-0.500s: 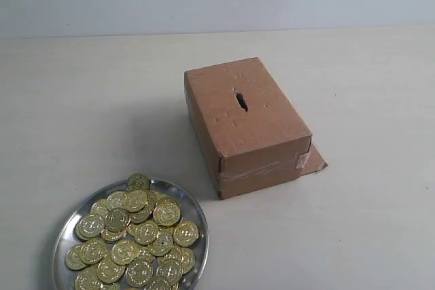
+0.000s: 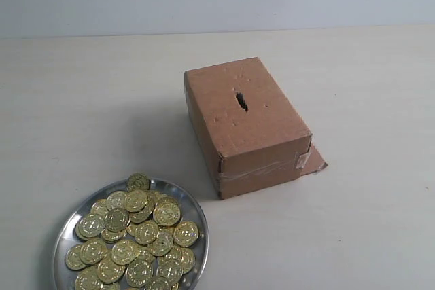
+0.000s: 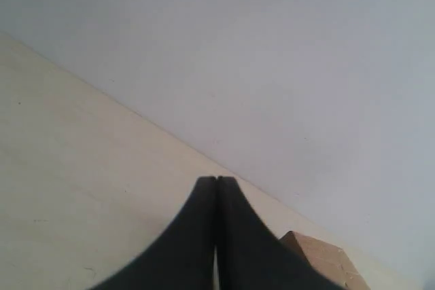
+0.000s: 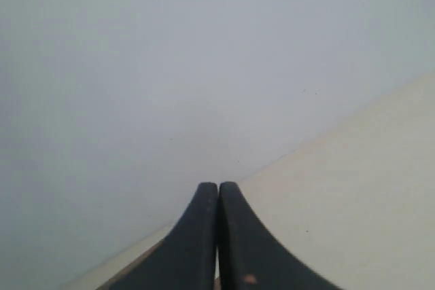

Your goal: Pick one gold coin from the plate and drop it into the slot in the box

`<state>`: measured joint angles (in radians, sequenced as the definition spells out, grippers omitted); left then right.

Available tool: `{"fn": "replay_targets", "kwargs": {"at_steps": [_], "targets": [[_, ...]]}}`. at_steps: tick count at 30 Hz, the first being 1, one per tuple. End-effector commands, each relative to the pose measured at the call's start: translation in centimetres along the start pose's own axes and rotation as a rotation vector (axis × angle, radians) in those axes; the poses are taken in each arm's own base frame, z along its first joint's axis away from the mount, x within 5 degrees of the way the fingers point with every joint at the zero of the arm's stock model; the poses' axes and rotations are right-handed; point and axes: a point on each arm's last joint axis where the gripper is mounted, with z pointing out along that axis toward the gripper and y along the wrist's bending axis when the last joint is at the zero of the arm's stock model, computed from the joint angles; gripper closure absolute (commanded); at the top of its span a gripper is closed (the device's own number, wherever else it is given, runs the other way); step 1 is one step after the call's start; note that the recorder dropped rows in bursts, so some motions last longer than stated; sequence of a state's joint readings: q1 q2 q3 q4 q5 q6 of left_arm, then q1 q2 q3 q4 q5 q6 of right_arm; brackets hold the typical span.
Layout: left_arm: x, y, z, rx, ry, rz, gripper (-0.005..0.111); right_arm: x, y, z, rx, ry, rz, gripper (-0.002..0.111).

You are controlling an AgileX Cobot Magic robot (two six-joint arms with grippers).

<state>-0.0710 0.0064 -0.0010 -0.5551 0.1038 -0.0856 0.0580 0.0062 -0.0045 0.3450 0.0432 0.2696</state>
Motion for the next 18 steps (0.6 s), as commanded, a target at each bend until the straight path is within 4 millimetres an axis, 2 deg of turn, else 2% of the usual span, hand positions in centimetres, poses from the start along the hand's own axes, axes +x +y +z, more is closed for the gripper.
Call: {"fn": "replay_targets", "kwargs": {"at_steps": [1, 3, 4, 6, 7, 9, 11, 14, 16, 18], "targets": [[0.4, 0.0, -0.1, -0.001, 0.036, -0.055, 0.107, 0.0, -0.1, 0.0, 0.001, -0.008, 0.150, 0.108], [0.9, 0.0, -0.1, -0.001, 0.089, -0.121, 0.107, -2.2, 2.0, -0.6, -0.047, 0.007, 0.136, 0.108], [1.2, 0.0, -0.1, -0.001, 0.126, -0.128, 0.107, -3.8, 3.4, -1.2, -0.078, 0.009, 0.070, 0.108], [0.3, -1.3, -0.5, 0.051, 0.158, -0.062, 0.107, -6.8, 6.3, -2.1, -0.114, 0.063, -0.091, 0.108], [-0.5, -2.4, -0.8, 0.105, 0.163, -0.003, 0.107, -8.5, 7.8, -1.8, -0.113, 0.115, -0.150, 0.108], [-2.6, -4.8, -1.4, 0.208, 0.173, 0.201, 0.107, -10.5, 9.9, -0.1, -0.122, 0.256, -0.264, 0.108], [-4.2, -6.6, -1.2, 0.258, 0.213, 0.370, 0.107, -11.2, 11.2, 2.1, -0.161, 0.379, -0.335, 0.108], [-5.6, -8.3, -0.1, 0.314, 0.327, 0.580, 0.107, -11.2, 12.4, 5.6, -0.233, 0.550, -0.361, 0.108], [-6.2, -9.1, 1.5, 0.344, 0.423, 0.715, 0.107, -10.8, 12.8, 8.1, -0.275, 0.663, -0.358, 0.108], [-6.5, -9.7, 3.5, 0.376, 0.496, 0.757, 0.107, -10.0, 12.7, 10.3, -0.303, 0.765, -0.358, 0.108]]}}
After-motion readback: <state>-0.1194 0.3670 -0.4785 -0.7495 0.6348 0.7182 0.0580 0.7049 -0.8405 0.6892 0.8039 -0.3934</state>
